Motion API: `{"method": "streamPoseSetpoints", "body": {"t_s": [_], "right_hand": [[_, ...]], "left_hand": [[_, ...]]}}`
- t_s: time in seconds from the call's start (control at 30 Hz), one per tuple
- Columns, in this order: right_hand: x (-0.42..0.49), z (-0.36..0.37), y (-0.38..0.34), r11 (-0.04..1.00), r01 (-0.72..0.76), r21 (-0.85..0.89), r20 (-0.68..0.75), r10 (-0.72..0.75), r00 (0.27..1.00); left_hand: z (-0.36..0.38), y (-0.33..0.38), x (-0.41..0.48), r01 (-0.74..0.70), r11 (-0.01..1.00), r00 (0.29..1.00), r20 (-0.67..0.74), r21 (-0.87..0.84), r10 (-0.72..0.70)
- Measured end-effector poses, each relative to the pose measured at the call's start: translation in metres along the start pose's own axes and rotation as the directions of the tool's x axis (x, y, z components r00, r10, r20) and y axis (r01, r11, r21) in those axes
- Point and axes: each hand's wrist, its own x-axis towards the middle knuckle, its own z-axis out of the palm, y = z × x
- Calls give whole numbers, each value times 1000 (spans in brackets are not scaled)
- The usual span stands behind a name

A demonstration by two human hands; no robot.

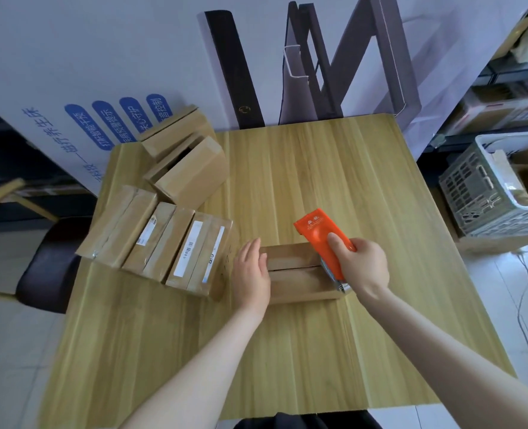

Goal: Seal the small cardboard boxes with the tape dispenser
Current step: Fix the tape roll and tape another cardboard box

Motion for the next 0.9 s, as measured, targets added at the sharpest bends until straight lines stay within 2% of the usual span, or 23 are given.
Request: {"method": "streamPoseSetpoints", "body": {"t_s": [0.1, 0.23, 0.37, 0.4, 0.5, 0.53, 0.7, 0.77, 0.83, 0.9], "right_hand": [[5, -2, 0, 1000, -12, 27, 12, 11, 1000], [7, 0, -2, 1000, -26, 4, 15, 26, 1000], [6, 2, -6, 1000, -15, -25, 12, 16, 1000], [6, 2, -6, 999, -10, -34, 12, 11, 1000], [4, 2, -7, 999, 1, -52, 11, 0, 1000], [4, 2, -6, 999, 0, -53, 7, 0, 1000], [2, 4, -6, 998, 5, -65, -19, -6, 1000], [2, 5, -6, 996, 14, -84, -23, -16, 1000], [2, 6, -8, 995, 20, -99, -11, -21, 1000], [4, 6, -8, 994, 23, -107, -4, -23, 1000]], "left_hand": [[4, -14, -4, 193, 972, 971, 168, -131, -171], [11, -16, -3, 456, 767, 881, 354, -452, -315], [12, -21, -3, 601, 630, 792, 468, -491, -391], [12, -20, -3, 587, 645, 803, 454, -489, -387], [7, -17, 2, 354, 798, 930, 276, -488, -244], [6, -16, 6, 320, 814, 942, 256, -485, -217], [7, -16, 16, 390, 816, 909, 319, -427, -267], [4, -16, 18, 408, 804, 891, 383, -432, -246], [-5, -17, 19, 369, 835, 878, 447, -408, -170], [-18, -21, 16, 227, 920, 930, 352, -318, -108]]}}
